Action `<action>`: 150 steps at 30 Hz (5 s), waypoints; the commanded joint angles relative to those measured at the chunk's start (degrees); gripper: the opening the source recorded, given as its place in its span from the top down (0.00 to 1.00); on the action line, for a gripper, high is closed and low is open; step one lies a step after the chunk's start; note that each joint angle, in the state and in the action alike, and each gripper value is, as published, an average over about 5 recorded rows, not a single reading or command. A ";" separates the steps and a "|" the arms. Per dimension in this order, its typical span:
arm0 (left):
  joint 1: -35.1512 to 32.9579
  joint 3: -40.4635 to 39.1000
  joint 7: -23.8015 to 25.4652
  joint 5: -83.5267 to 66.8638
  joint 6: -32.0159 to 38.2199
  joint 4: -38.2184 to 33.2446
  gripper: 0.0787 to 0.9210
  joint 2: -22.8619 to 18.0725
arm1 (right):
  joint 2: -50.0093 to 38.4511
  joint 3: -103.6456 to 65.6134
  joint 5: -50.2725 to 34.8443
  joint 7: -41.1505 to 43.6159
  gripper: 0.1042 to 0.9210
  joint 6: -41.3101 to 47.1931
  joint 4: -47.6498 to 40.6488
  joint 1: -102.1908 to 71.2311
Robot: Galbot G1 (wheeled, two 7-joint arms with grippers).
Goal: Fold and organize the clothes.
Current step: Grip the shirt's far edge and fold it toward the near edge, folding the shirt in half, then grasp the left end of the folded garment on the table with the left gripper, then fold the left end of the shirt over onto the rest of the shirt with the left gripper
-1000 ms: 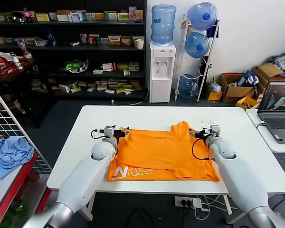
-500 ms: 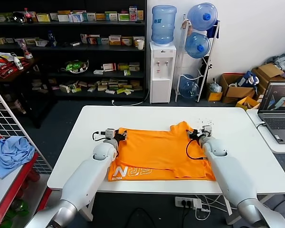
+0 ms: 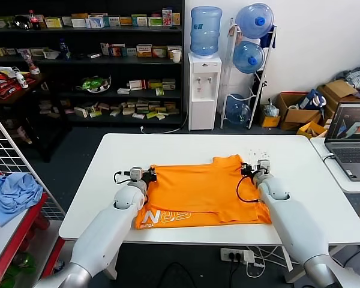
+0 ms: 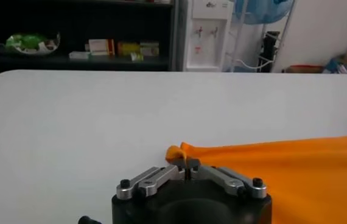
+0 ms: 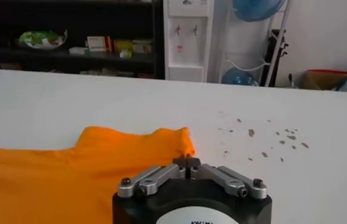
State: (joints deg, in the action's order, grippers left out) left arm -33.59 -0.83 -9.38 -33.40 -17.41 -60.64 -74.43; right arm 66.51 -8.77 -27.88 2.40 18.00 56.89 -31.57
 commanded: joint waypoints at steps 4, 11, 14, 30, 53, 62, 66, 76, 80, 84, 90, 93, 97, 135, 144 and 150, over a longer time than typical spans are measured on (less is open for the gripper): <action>-9.32 0.82 -0.94 -0.83 2.51 -19.10 0.98 8.26 | -5.08 -1.49 1.31 -4.92 0.98 -0.08 19.09 -10.11; -18.00 2.36 -1.77 -0.60 2.60 -30.44 0.98 13.57 | -9.94 -4.81 4.63 -8.43 0.98 2.49 34.81 -23.33; -21.85 3.07 -2.34 -0.30 2.60 -34.66 0.98 15.51 | -11.66 -7.69 4.98 -9.15 0.98 3.26 40.29 -30.32; -35.43 3.24 -5.23 1.56 2.98 -43.40 0.98 15.42 | -13.53 -17.90 4.51 -9.20 0.98 6.22 49.18 -50.38; -33.10 5.38 -7.87 -8.92 0.05 -37.49 0.26 12.62 | -12.96 -16.57 2.82 -10.24 0.25 4.87 48.02 -46.53; -32.13 5.27 -8.93 -11.23 -1.63 -35.77 0.17 11.70 | -12.88 -16.67 2.44 -10.59 0.12 4.96 49.47 -47.04; -32.09 5.23 -8.75 -11.17 -1.55 -36.01 0.31 11.63 | -12.63 -16.65 2.44 -10.68 0.12 4.99 49.70 -47.08; -32.32 5.16 -8.07 -9.42 -0.29 -36.99 0.66 11.65 | -11.70 -16.49 2.44 -11.11 0.12 4.80 49.91 -46.74; -32.12 5.74 -7.96 -8.69 1.04 -37.14 0.79 12.07 | -11.33 -16.43 2.64 -11.38 0.12 4.38 49.90 -46.57; -31.56 7.06 -7.65 -8.80 1.70 -37.31 0.91 14.44 | -11.03 -16.25 3.10 -11.53 0.12 4.02 50.05 -46.44; -29.94 10.37 -7.86 -9.81 1.27 -35.38 0.95 20.58 | -10.55 -15.84 3.59 -11.85 0.12 3.61 50.65 -46.41; -28.74 12.04 -8.64 -9.50 0.24 -32.95 0.95 23.87 | -10.33 -15.59 3.92 -11.98 0.12 3.23 50.80 -46.37; -26.73 13.93 -9.54 -5.94 0.91 -28.78 0.95 27.65 | -10.07 -15.57 4.39 -11.85 0.12 2.76 50.83 -46.48; -21.27 -4.66 -22.07 -18.59 -5.77 -46.37 0.95 8.60 | -7.74 -14.45 8.55 -10.14 0.12 1.13 44.92 -45.00; -19.71 -7.51 -21.07 -14.96 -3.47 -41.20 0.95 0.96 | -6.74 -13.83 8.49 -10.52 0.12 1.20 43.82 -43.87; -19.09 -7.35 -18.81 -13.06 1.10 -37.49 0.87 -1.13 | -6.58 -13.59 8.25 -10.81 0.12 1.28 43.61 -43.47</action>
State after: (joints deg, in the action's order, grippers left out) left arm -53.50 -5.92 -29.55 -48.58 -20.40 -102.44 -69.05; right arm 59.80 -22.46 -19.67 -8.36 19.24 100.91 -75.35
